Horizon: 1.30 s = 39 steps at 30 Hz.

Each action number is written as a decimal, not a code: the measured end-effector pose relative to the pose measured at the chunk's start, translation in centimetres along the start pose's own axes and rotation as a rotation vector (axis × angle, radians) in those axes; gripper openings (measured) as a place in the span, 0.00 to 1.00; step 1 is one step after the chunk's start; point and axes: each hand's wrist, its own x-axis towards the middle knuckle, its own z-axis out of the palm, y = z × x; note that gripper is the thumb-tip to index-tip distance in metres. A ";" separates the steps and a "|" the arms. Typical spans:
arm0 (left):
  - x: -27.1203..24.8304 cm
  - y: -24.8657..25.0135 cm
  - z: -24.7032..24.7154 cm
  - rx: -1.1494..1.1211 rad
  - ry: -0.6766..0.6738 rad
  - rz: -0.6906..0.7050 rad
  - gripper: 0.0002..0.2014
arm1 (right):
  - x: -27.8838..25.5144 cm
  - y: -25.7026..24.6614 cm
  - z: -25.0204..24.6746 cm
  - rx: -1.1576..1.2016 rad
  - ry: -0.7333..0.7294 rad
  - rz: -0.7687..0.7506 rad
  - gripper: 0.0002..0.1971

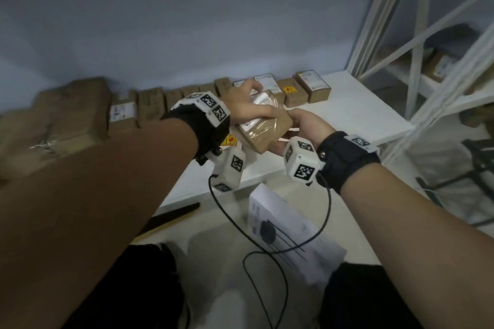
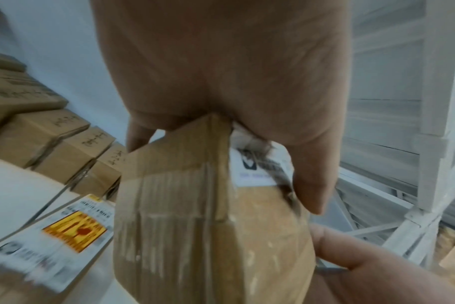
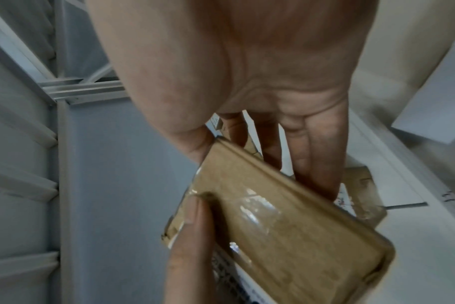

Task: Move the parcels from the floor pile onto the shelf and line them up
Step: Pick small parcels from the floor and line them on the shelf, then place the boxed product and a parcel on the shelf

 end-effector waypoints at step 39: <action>-4.8 -17.3 1.4 -0.082 0.083 -0.526 0.51 | 3.2 17.6 -8.1 -1.560 0.393 0.383 0.30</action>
